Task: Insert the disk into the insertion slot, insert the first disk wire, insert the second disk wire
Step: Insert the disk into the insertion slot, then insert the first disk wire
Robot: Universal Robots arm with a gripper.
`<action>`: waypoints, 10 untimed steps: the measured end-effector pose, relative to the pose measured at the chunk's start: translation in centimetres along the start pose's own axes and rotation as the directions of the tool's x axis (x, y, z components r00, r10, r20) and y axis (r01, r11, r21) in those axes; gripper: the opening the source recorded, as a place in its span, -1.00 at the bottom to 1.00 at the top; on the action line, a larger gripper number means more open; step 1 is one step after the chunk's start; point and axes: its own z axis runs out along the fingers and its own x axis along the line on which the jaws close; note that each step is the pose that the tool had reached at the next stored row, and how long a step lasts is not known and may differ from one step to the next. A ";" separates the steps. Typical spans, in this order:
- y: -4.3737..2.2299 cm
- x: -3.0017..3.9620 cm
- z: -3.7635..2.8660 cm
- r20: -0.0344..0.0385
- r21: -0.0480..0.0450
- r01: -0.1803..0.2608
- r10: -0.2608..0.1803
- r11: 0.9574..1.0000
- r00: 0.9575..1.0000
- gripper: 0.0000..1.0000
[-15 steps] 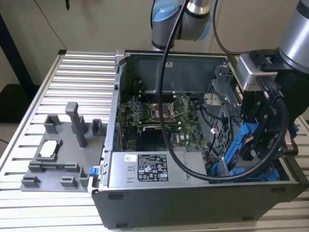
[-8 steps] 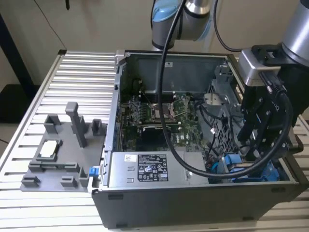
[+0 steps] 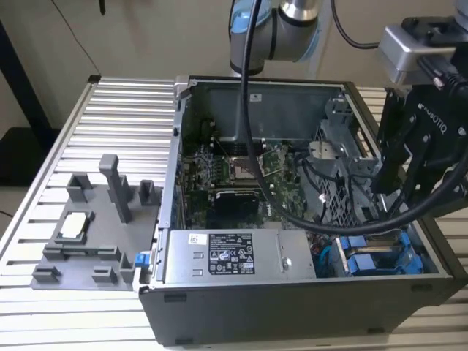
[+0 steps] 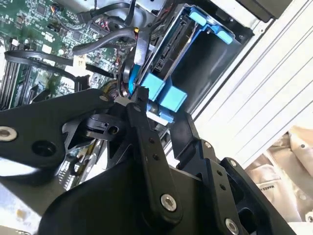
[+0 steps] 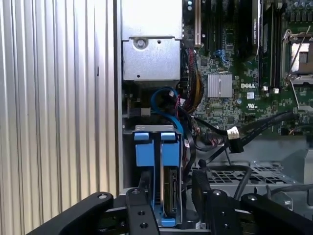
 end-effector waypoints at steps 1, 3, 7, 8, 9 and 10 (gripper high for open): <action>0.00 0.00 -0.34 0.000 0.000 0.000 0.000 1.000 1.000 -0.06; 0.00 0.00 -0.35 0.001 0.003 0.000 0.000 1.000 1.000 -0.06; 0.06 0.00 -0.36 0.015 0.072 0.001 -0.002 0.997 1.000 -0.06; 0.07 0.00 -0.35 0.018 0.090 0.001 -0.003 0.996 1.000 -0.06; 0.08 0.00 -0.35 0.021 0.108 0.001 -0.004 0.994 1.000 -0.06; 0.10 0.00 -0.36 0.024 0.127 0.002 -0.005 0.992 1.000 -0.06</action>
